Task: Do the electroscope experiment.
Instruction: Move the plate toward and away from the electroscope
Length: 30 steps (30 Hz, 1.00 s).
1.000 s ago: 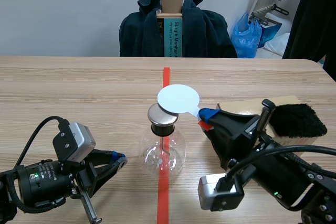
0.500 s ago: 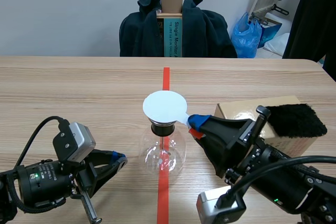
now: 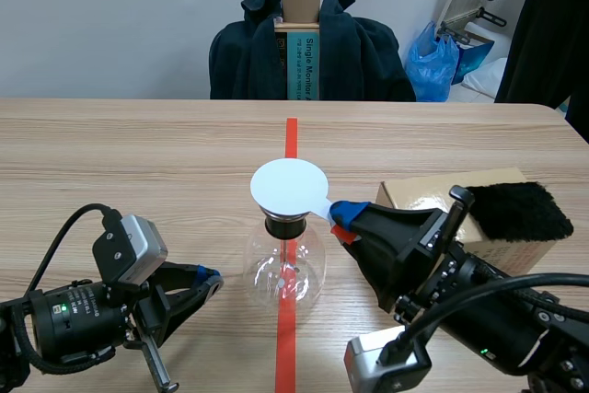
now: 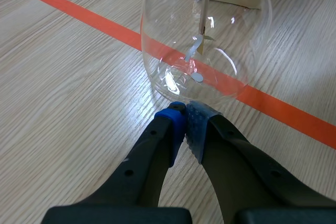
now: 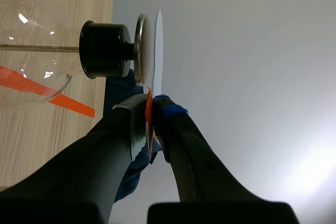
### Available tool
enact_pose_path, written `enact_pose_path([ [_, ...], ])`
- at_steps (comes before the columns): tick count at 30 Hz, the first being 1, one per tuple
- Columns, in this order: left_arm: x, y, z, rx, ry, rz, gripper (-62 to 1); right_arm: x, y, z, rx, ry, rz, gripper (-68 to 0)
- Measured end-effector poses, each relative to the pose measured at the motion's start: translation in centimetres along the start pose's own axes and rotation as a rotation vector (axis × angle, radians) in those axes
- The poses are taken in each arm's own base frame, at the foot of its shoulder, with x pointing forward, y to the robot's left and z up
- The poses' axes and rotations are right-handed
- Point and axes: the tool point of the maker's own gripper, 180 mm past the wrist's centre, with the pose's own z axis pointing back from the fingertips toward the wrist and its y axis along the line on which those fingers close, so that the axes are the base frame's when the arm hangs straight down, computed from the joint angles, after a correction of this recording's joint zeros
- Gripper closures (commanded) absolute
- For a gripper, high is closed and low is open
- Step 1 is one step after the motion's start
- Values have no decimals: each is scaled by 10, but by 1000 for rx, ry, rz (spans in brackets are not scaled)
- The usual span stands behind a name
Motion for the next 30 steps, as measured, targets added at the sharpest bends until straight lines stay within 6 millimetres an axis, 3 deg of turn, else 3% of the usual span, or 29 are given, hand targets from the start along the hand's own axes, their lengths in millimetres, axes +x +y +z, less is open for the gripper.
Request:
enact_pose_path([
  [17, 0, 0, 0, 0, 0, 0, -30, -65, -1, 12, -4, 369, 2, -6],
  [23, 0, 0, 0, 0, 0, 0, -30, -69, -1, 14, -4, 395, 2, -6],
  [30, 0, 0, 0, 0, 0, 0, -30, -53, -1, 8, -4, 296, 2, -6],
])
